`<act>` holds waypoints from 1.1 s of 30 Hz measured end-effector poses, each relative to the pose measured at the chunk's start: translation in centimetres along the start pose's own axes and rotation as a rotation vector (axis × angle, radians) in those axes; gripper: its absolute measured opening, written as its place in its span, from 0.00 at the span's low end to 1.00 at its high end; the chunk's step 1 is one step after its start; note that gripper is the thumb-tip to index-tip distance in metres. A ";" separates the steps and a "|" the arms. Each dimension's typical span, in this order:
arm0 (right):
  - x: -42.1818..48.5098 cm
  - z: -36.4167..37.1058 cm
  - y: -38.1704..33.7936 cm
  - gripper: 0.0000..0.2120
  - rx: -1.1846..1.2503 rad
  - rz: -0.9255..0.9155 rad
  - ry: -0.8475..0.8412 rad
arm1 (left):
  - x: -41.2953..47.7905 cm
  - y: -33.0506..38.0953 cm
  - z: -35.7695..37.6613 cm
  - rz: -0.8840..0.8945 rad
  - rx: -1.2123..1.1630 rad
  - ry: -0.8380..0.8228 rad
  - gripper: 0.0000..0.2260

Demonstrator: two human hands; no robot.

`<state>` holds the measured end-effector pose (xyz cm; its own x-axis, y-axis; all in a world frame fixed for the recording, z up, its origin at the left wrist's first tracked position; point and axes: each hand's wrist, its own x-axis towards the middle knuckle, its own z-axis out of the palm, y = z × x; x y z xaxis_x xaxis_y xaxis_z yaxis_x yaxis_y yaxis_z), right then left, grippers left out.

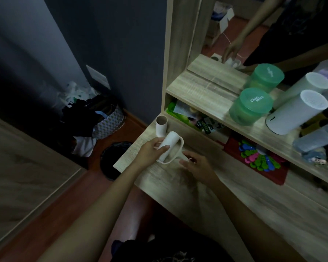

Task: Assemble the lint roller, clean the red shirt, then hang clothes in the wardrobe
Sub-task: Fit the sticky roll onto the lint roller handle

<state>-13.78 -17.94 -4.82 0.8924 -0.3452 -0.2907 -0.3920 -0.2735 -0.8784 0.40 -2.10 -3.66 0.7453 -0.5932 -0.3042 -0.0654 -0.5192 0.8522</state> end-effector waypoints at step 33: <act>4.1 -0.3 -5.6 0.12 -0.477 -0.153 0.177 | -2.1 2.7 0.9 0.131 -0.169 0.026 0.18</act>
<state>-8.02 -18.08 -0.99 0.9121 -0.4042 -0.0678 -0.3551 -0.6967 -0.6233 -1.89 -2.81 -1.11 0.7547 -0.6317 -0.1772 -0.0520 -0.3269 0.9436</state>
